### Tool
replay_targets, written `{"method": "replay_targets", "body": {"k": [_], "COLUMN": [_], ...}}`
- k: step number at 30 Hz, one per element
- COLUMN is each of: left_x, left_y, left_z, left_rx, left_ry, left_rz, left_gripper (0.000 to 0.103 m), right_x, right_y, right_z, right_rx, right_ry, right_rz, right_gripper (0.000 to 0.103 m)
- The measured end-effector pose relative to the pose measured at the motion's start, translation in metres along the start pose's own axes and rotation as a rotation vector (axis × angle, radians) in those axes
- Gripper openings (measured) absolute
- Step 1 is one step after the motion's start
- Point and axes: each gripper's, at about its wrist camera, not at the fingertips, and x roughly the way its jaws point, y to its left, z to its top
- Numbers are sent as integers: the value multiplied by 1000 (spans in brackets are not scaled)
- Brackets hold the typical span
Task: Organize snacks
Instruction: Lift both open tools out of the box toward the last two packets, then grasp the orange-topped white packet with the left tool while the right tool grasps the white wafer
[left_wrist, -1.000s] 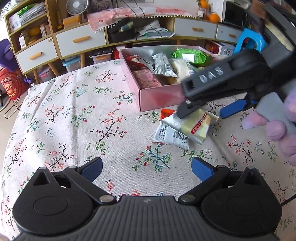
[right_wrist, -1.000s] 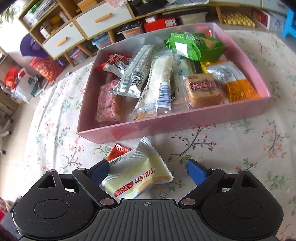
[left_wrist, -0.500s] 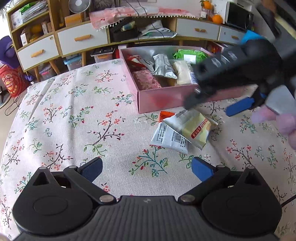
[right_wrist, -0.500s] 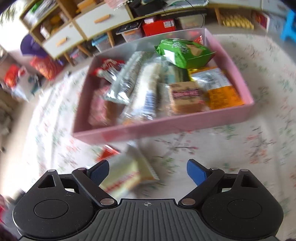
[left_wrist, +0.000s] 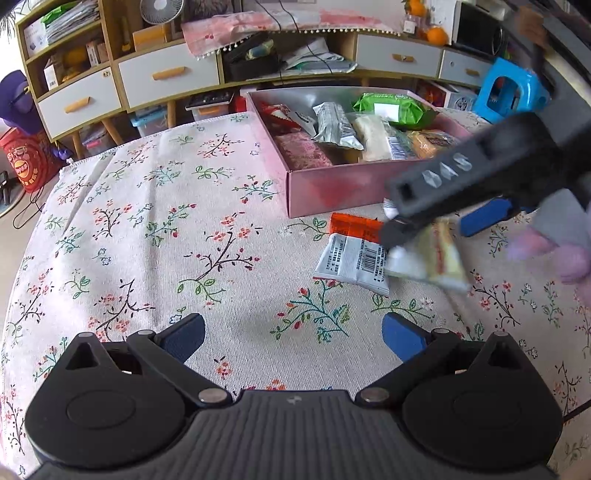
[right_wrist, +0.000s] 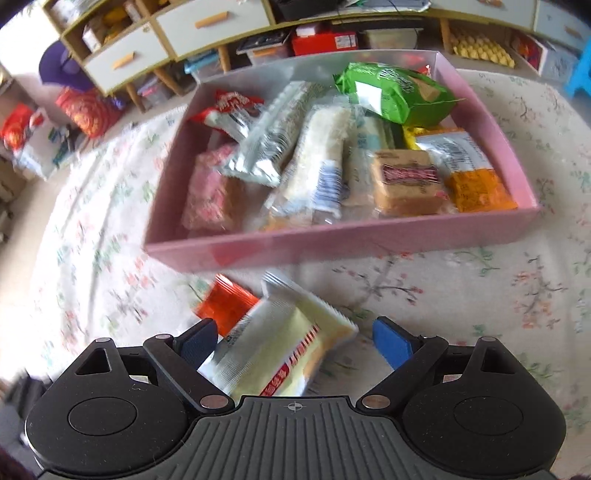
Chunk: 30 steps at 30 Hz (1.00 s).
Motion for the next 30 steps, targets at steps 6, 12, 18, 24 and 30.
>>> {"method": "replay_targets", "body": {"k": [6, 12, 18, 24, 30], "left_x": [0, 8, 26, 31, 25], "left_y": [-4, -13, -28, -38, -36], "left_z": [7, 18, 28, 31, 27], "left_rx": [-7, -15, 20, 57, 47], "left_ry": [-29, -75, -74, -79, -72], "left_rz": [-10, -23, -40, -36, 23], "left_gripper": [99, 86, 58, 43, 37], "right_x": [-19, -26, -30, -29, -23], "right_y": [-30, -51, -65, -71, -62], "right_z": [-4, -6, -5, -4, -6], "right_rx": [-32, -11, 27, 66, 69], "right_ry": [-34, -36, -39, -26, -12], "right_rz": [-9, 53, 83, 133, 164], "right_gripper": [93, 92, 92, 91, 83]}}
